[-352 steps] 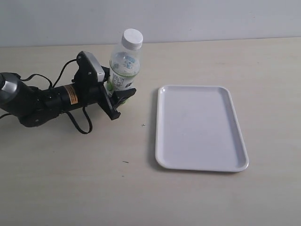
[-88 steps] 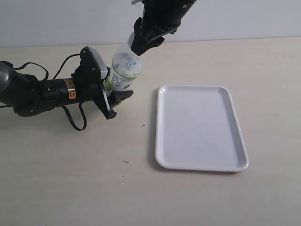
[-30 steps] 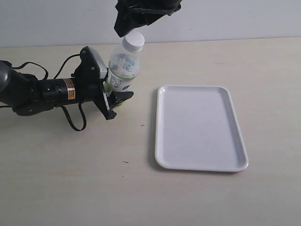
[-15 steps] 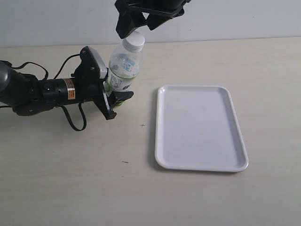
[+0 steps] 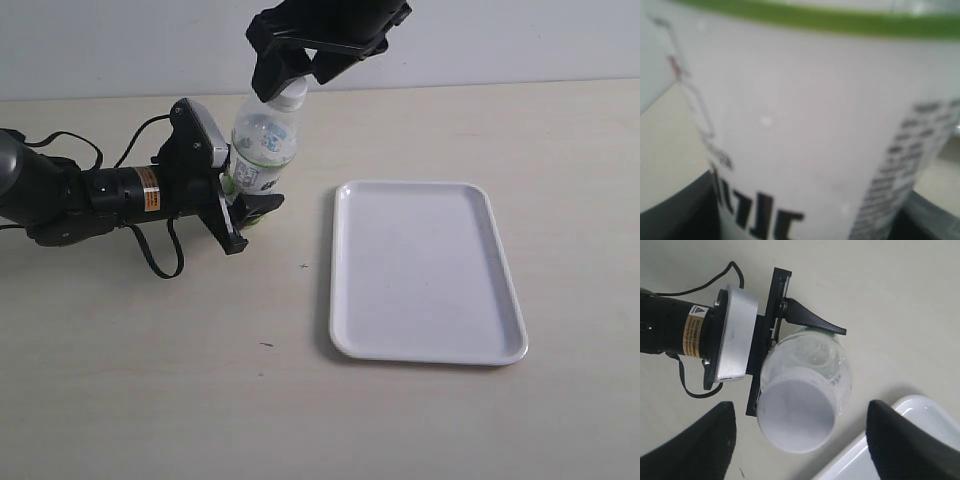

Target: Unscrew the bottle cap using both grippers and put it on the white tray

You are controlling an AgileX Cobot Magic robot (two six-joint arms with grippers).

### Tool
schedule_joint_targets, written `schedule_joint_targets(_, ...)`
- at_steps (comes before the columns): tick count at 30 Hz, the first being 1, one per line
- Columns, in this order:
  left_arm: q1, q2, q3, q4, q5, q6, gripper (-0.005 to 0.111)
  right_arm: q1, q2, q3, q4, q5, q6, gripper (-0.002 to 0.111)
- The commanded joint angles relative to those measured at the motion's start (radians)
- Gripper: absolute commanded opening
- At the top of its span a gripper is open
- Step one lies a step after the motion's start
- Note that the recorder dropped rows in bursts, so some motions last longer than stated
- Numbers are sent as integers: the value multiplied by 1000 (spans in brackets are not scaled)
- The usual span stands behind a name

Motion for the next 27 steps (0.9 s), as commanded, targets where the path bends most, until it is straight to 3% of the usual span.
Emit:
schedule_joint_targets(1, -2, -1, 4, 1, 23, -4, 0, 1, 3, -4, -3, -15, -8, 68)
schedule_joint_targets(16, -2, -1, 4, -10, 23, -4, 0, 1, 16, -4, -3, -37, -16, 65)
schedule_joint_targets(27, -2, -1, 4, -10, 23, -4, 0, 1, 16, -4, -3, -41, -23, 20)
